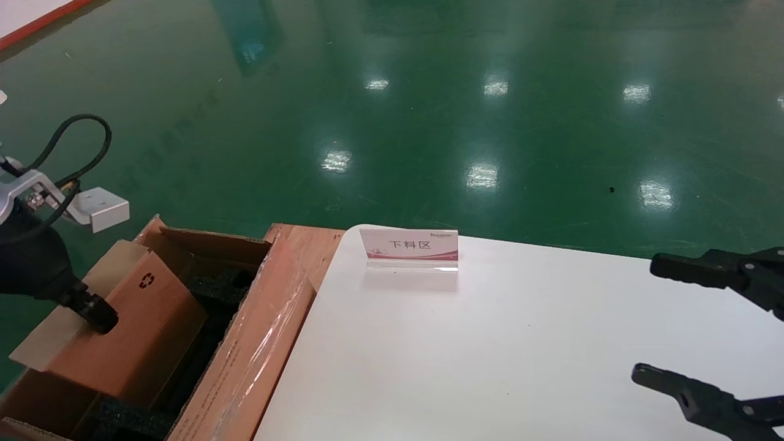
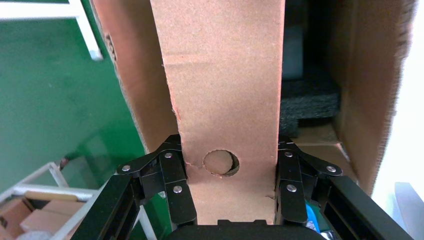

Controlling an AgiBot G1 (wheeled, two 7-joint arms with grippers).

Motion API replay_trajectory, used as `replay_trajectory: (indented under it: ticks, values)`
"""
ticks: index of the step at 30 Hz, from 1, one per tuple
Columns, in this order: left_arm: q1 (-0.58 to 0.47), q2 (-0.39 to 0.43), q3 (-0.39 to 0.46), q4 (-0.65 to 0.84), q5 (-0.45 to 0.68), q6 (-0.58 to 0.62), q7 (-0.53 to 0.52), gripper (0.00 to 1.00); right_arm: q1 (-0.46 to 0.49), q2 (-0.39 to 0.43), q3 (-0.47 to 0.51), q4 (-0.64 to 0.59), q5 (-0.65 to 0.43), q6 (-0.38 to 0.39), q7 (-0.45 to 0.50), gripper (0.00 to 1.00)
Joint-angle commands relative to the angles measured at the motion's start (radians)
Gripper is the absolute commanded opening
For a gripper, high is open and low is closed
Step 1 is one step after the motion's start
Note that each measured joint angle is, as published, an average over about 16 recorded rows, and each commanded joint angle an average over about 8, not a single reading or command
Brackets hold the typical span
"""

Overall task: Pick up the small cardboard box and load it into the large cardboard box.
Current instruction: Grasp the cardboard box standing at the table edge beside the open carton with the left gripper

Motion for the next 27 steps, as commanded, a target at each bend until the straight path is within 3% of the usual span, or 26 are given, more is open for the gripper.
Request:
replay_trajectory:
  ticks: [1,27]
  values:
    - [0.014,-0.011,0.007,0.001,0.010,-0.015,-0.013,0.00,0.000,0.000,0.000,0.000,0.000,0.000,0.000,1.00]
    - [0.140,-0.033,0.025,0.087,0.088,-0.162,0.029,0.00,0.000,0.001,-0.002,0.000,0.001,0.001,-0.001,1.00]
